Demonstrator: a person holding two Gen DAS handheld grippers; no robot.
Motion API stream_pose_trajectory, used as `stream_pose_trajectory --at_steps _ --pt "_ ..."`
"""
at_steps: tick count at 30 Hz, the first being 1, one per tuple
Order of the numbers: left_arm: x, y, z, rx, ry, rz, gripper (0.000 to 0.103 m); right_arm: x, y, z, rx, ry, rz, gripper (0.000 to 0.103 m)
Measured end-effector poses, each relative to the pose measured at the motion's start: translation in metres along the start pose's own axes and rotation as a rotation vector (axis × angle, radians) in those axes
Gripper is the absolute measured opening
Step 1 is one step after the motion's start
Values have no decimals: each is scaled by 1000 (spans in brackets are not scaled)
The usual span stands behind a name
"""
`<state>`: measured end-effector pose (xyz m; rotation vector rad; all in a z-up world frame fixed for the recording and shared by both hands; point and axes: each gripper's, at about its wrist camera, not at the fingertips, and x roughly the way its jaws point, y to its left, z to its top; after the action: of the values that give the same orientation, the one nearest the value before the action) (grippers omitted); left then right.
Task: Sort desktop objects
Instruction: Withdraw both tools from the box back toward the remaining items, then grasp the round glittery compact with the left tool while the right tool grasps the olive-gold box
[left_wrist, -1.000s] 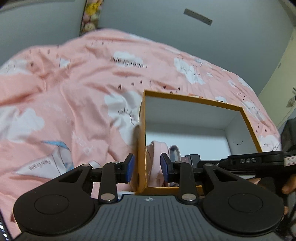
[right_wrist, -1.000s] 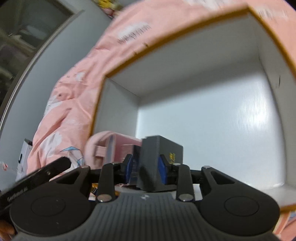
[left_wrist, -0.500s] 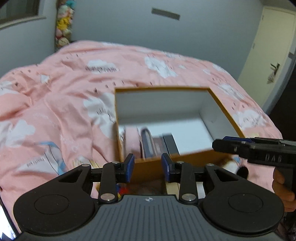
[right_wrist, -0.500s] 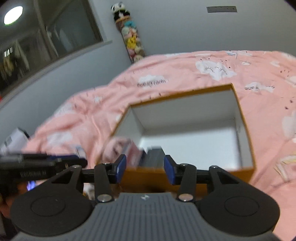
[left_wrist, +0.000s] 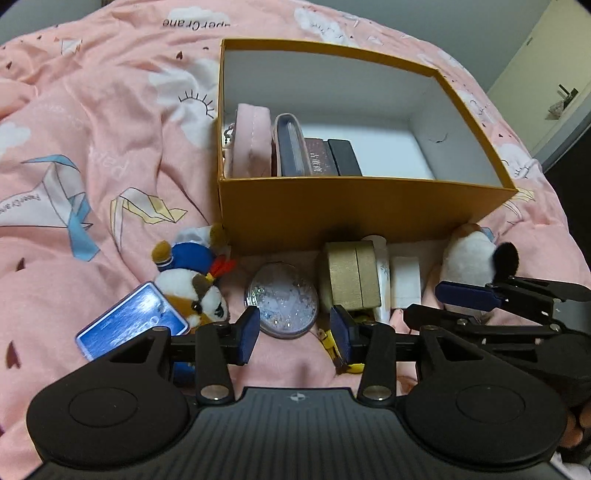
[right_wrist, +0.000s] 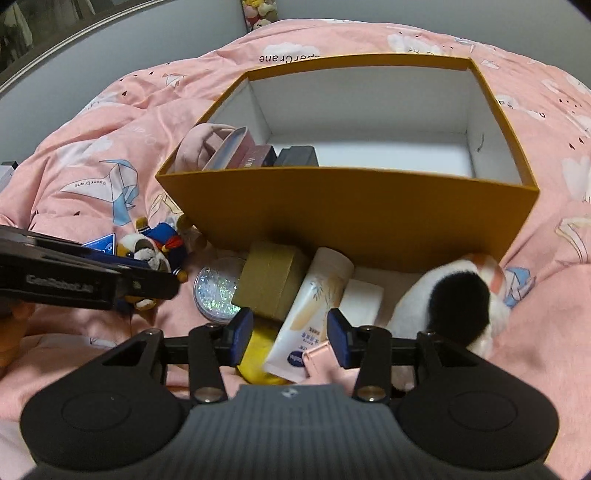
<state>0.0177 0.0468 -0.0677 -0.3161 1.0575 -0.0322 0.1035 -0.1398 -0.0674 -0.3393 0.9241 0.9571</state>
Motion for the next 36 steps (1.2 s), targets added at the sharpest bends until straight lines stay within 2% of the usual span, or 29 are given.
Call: stream_pose_trajectory --at_steps 5,9,14,18,23,24,26,29,33,36 --pt "24 9 9 -52 40 46 49 11 5 11 -13 12 -16 48" --pt "38 8 14 -38 59 35 48 17 7 14 -20 21 -16 48" --pt "54 6 22 -12 77 77 48 23 3 16 -12 31 -12 48" --pt "63 1 23 38 114 98 48 25 -2 16 10 32 -7 48" --pt "73 -9 25 118 160 160 49 28 -3 16 15 38 2 48" --pt "75 -13 26 144 169 176 51 28 -3 15 14 38 3 48" --pt "80 -19 26 183 188 179 63 29 -3 15 13 38 4 48" --pt "84 -23 28 211 209 186 67 29 -4 15 19 36 7 48" --pt "83 -17 30 194 208 161 66 29 -5 15 25 33 10 48" --pt "76 -15 28 204 177 147 54 28 -7 15 32 32 13 48"
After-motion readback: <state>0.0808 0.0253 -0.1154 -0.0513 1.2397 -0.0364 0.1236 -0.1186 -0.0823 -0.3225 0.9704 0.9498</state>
